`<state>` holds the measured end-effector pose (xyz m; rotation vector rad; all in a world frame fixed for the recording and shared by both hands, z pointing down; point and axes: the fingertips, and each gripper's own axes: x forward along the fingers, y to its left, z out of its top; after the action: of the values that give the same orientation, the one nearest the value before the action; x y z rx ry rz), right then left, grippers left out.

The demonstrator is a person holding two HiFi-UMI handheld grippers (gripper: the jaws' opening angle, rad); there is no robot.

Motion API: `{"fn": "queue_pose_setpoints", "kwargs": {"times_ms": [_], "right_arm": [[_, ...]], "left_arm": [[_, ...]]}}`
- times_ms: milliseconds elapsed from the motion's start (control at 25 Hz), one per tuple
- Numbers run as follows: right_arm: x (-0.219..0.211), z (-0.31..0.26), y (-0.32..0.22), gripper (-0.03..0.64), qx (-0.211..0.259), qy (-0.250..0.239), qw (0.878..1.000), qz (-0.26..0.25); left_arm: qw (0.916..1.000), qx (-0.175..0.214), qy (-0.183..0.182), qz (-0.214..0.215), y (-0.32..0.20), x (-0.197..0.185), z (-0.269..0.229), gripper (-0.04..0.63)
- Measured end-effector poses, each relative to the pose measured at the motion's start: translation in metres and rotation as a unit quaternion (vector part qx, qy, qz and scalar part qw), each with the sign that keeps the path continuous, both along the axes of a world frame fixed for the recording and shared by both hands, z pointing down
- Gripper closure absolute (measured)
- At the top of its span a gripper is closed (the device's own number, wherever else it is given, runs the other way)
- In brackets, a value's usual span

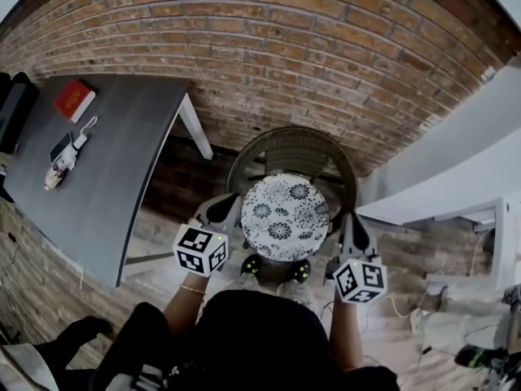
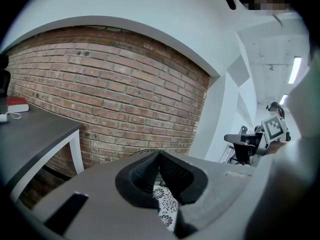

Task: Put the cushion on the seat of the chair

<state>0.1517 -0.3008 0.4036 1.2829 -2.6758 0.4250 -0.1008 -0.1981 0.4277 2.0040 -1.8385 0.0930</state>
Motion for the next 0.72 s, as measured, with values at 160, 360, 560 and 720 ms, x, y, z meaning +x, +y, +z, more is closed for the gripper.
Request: {"fn": "queue_pose_setpoints", "kwargs": {"times_ms": [160,360,560,720], "right_arm": [[0.0,0.0,0.004,0.618,-0.001,0.0,1.0,0.0],[0.0,0.001,0.009,0.618,-0.002,0.002,1.0,0.003],[0.001,0.0,0.013,0.618,-0.001,0.003,1.0,0.004],[0.003,0.0,0.018,0.618,0.002,0.003,1.0,0.006]], "left_arm": [[1.0,0.002,0.003,0.005,0.002,0.003,-0.001,0.592],[1.0,0.001,0.006,0.005,0.008,0.002,-0.001,0.591],[1.0,0.003,0.006,0.002,0.013,0.0,-0.003,0.591],[1.0,0.005,0.007,0.004,0.017,0.002,-0.004,0.591]]}}
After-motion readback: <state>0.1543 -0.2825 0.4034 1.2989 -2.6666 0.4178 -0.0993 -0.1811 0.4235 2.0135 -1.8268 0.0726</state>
